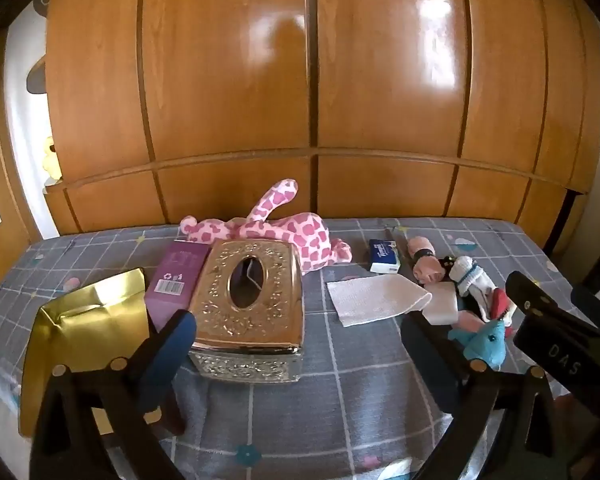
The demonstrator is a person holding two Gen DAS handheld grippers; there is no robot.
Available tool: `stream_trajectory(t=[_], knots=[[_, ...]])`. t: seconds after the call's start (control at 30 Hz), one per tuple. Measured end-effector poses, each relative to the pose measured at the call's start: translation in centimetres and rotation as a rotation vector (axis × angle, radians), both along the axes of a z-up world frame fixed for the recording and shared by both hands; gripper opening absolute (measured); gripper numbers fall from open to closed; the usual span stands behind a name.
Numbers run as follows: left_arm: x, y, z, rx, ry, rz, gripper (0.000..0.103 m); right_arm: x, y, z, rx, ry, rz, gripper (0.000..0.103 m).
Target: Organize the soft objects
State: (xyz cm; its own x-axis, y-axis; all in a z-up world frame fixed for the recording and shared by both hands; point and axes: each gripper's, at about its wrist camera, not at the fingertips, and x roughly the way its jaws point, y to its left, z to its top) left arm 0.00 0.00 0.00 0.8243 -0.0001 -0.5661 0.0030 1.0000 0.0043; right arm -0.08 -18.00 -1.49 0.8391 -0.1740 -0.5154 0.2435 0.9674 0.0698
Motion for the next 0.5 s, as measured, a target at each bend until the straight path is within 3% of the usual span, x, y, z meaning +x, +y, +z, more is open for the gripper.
stream_trajectory(t=[0.5], knots=[[-0.1,1.7,-1.1,-0.014,0.022,0.013,0.103,0.5,1.0,-0.4,-0.021,0.025,0.037,0.103]])
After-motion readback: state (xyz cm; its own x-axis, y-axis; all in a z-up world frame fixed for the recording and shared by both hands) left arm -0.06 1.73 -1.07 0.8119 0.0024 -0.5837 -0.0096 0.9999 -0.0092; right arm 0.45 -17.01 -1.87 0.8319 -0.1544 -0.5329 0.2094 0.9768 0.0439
